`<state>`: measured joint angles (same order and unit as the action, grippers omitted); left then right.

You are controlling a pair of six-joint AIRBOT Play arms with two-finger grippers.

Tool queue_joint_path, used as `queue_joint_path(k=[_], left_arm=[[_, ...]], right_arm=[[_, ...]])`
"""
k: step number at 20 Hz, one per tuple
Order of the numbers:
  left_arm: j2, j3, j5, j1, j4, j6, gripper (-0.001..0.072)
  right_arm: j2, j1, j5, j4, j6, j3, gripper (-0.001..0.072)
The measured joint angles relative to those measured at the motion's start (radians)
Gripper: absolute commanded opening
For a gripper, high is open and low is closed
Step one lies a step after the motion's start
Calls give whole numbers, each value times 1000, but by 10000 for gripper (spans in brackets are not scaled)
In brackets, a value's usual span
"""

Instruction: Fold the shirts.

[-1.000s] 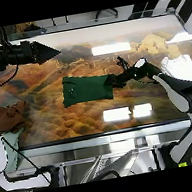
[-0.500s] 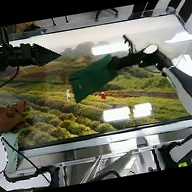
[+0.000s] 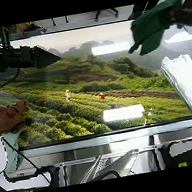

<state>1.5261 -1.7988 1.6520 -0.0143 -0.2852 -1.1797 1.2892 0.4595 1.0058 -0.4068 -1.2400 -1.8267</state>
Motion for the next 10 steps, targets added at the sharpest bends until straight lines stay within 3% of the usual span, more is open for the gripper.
queue_joint_path(k=[6, 10], left_arm=[[0, 0, 6, 0, 0, 0, 13], [0, 0, 10, 5, 0, 1, 13]], right_arm=[[11, 257, 89, -32, -89, -25, 20], [-2, 343, 217, -180, -206, -27, 19]])
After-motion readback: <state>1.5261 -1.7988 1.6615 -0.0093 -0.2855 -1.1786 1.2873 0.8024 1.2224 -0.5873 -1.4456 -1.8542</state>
